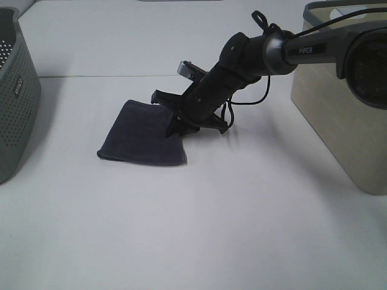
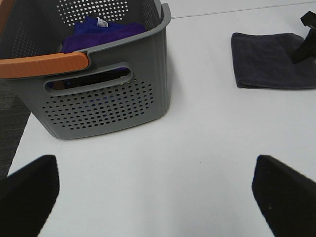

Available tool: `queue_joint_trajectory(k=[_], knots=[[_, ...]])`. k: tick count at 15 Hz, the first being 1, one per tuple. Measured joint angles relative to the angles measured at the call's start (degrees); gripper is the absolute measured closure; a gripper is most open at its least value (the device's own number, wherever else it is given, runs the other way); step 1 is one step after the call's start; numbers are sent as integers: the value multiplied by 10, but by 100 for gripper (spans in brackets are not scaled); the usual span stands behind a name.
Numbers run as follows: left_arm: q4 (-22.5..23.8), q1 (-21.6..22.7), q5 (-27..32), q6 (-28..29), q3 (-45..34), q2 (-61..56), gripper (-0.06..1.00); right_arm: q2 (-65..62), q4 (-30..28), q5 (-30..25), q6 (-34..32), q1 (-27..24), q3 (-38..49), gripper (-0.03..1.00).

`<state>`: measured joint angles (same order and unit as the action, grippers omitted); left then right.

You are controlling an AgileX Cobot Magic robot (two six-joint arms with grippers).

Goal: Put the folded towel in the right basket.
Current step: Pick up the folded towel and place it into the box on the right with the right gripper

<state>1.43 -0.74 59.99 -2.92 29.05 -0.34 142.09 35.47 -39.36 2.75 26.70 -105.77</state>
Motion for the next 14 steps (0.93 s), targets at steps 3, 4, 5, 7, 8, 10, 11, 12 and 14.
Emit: queue_joint_trajectory(k=[3,4,5,7,8,10,11,12,14], knots=[[0,0,0,0,0,0,-5,-73,-30,-66,25,-28,0,90],[1,0,0,0,0,0,-5,-119,-30,-80,29,-50,-12,90],[2,0,0,0,0,0,-5,-170,-30,-91,36,-77,-23,90],[7,0,0,0,0,0,-5,-256,-35,-112,42,-133,-30,90],[11,0,0,0,0,0,-5,-293,-49,-124,42,-168,-30,90],[14,0,0,0,0,0,-5,-362,-89,-147,42,-234,-30,90],[15,0,0,0,0,0,-5,-384,-107,-159,42,-265,-30,90],[19,0,0,0,0,0,-5,-400,-120,-173,42,-297,-30,90],[25,0,0,0,0,0,-5,-414,-133,-193,42,-348,-30,90]])
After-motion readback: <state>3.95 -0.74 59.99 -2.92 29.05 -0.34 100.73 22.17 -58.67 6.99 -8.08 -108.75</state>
